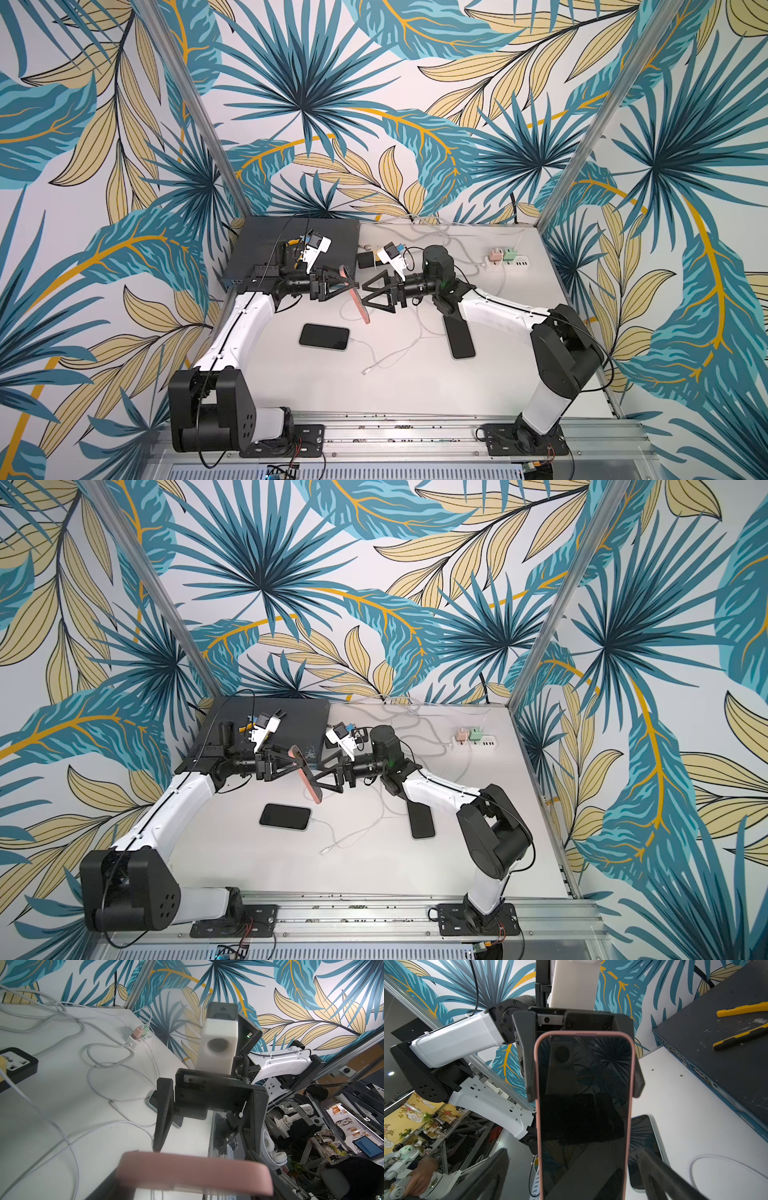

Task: Unplug the charging cable from the phone
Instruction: Place the phone at the center of the board.

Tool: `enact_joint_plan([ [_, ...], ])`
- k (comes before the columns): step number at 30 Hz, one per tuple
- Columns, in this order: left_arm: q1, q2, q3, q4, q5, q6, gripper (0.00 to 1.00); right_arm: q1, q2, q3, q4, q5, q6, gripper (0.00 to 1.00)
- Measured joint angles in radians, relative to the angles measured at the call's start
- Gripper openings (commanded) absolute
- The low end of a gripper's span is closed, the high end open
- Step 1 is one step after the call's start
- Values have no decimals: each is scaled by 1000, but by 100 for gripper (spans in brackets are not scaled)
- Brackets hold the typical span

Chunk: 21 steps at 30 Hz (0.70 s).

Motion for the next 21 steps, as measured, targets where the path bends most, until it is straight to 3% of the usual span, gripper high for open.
enact_joint_plan([
  [16, 0, 0, 0, -16, 3, 18, 33, 45, 62, 104, -186, 29, -127, 99],
  [21, 0, 0, 0, -22, 3, 24, 33, 45, 62, 104, -183, 27, -129, 92],
])
